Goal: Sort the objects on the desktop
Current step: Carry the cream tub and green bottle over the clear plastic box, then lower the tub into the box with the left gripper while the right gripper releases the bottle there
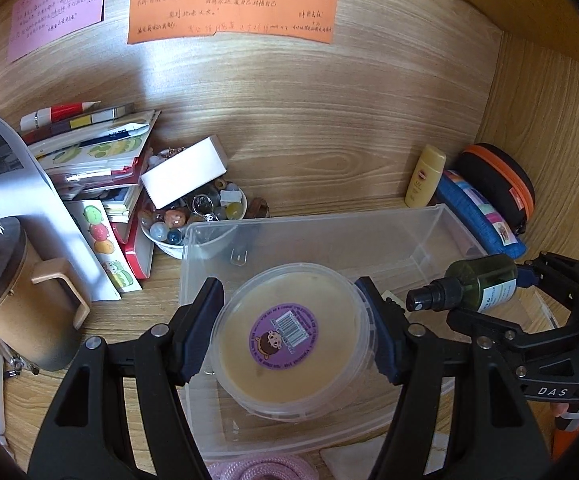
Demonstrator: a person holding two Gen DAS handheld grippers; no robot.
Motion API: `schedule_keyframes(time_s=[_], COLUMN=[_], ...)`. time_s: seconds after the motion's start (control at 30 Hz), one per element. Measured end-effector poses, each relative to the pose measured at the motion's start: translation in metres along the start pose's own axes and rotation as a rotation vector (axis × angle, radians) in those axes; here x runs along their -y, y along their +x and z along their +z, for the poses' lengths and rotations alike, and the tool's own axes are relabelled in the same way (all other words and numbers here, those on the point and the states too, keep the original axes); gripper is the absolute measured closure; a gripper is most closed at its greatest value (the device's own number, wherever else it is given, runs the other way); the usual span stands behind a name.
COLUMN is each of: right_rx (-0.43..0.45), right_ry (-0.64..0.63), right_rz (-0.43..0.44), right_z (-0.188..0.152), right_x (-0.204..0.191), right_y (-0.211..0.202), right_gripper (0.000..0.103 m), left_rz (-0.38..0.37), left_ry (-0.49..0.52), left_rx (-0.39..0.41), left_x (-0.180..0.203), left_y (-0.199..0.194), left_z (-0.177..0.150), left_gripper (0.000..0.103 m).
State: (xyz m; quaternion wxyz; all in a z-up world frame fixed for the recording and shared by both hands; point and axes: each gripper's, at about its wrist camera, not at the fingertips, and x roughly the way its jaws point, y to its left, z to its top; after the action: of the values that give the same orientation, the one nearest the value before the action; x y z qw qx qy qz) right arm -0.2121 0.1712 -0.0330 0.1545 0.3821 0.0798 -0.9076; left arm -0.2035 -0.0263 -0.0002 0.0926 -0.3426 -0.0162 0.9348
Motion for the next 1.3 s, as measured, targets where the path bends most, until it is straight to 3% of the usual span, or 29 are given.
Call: schedule_keyframes(time_s=[0.87,1.3], right_rx=[-0.072,-0.087], right_ry=[-0.029,-0.025], right_rz=[0.023,0.006], right_z=[-0.002,-0.001], right_x=[-0.017,-0.017], right_y=[0.017,0.017], right_gripper=[0.042,0.041], left_rz=[0.042,0.028], left_ry=[0.057,0.096], left_rx=[-0.105,-0.092], left_x=[0.007,0.015], left_y=[0.027,0.02], left_z=[-0.013,-0.012], left_gripper=[0.036,0.036])
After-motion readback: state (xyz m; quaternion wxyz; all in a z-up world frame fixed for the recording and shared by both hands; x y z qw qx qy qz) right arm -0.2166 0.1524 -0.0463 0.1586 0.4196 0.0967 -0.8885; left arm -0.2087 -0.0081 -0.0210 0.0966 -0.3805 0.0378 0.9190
